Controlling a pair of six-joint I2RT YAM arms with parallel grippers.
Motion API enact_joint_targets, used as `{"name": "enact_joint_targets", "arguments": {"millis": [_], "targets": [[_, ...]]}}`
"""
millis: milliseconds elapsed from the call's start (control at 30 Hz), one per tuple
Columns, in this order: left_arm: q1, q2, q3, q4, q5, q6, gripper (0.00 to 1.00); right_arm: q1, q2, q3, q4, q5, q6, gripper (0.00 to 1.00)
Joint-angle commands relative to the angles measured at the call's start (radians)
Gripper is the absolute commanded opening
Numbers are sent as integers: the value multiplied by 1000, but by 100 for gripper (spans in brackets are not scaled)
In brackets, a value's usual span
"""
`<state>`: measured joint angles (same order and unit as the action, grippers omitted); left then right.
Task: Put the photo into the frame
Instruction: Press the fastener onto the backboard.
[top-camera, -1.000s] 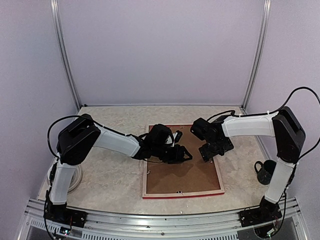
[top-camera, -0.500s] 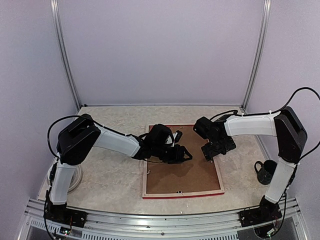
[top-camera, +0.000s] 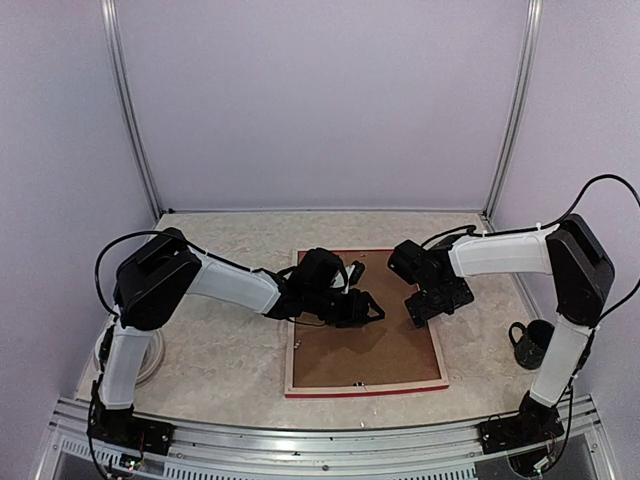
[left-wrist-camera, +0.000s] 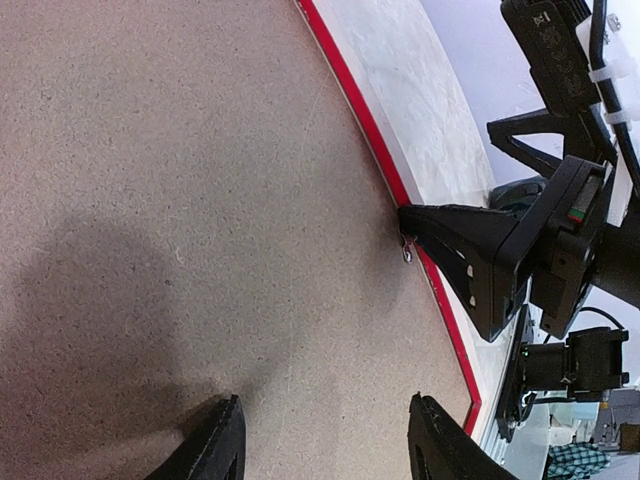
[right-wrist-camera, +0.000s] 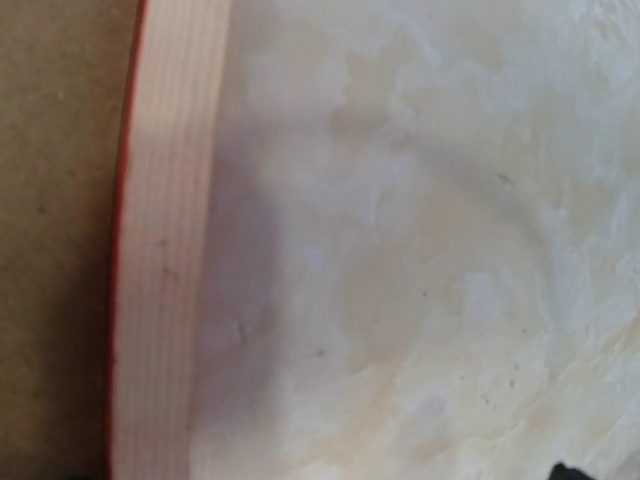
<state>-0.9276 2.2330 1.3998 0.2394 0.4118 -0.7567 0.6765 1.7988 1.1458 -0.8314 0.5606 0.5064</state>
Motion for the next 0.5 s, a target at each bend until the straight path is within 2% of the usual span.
{"name": "enact_joint_targets", "arguments": {"millis": [0,300,467], "targets": [[-4,48,14,-20,5,-2,55,-8,13,-40,0,-18,1,99],[-4,50,16,-18,7,-6,56,-8,57,-60,22,-55,-37,99],[-3,50,15,-18,8,-9,56,16,88,-41,-48,-18,-25,99]]}}
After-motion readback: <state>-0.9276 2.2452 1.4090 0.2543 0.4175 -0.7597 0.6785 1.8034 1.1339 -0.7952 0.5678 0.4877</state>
